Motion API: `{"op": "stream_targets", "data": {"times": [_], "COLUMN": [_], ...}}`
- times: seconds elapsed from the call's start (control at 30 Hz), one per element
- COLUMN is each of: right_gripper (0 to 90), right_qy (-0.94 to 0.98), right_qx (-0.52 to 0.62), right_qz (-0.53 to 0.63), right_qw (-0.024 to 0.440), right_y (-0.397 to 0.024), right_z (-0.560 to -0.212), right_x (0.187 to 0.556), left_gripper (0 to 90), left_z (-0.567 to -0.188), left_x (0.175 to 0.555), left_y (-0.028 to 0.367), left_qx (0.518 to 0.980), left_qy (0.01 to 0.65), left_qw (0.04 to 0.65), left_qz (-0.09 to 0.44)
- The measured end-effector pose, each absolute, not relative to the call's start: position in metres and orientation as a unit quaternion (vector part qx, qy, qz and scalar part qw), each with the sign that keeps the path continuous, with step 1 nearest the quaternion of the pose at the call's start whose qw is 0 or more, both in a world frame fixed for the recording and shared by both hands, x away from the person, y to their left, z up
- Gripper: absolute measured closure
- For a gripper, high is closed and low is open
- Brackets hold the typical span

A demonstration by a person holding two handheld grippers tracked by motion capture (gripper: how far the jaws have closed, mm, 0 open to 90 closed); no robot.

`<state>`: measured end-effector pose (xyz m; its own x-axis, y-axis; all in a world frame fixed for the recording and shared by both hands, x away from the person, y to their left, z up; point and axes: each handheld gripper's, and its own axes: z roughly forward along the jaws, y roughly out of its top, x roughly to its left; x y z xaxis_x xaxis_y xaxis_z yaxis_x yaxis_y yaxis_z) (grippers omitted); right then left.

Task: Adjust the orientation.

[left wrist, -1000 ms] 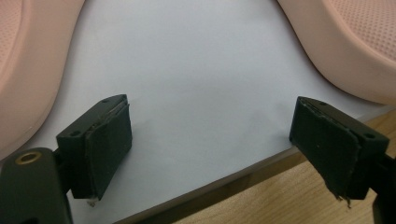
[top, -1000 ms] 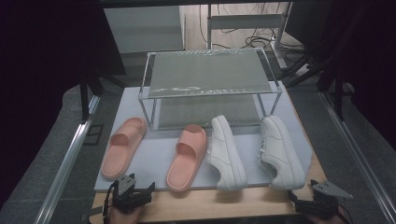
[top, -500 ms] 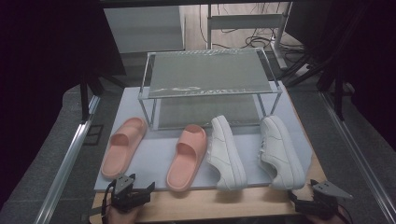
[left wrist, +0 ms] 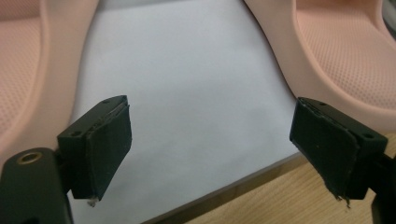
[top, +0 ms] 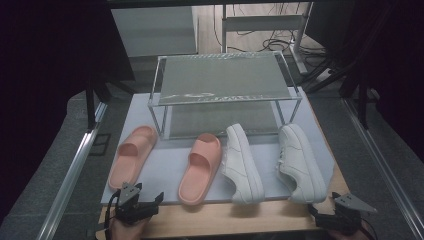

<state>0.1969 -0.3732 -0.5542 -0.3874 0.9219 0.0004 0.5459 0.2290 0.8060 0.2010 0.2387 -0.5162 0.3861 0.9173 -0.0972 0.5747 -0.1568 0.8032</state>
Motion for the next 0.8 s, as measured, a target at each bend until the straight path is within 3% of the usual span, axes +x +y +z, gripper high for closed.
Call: {"op": "stream_targets", "data": {"times": [0.8], "right_gripper": [0.0], "right_qy": [0.742], "right_qx": [0.493], "right_qz": [0.377], "right_qw": [0.251], "right_y": [-0.373], "right_z": [-0.555], "right_x": [0.198], "left_gripper": [23.2], "left_z": [-0.496], "left_x": [0.225], "left_y": [0.266], "left_qx": [0.733], "left_qy": [0.512], "left_qw": [0.391], "left_qz": [0.218]}}
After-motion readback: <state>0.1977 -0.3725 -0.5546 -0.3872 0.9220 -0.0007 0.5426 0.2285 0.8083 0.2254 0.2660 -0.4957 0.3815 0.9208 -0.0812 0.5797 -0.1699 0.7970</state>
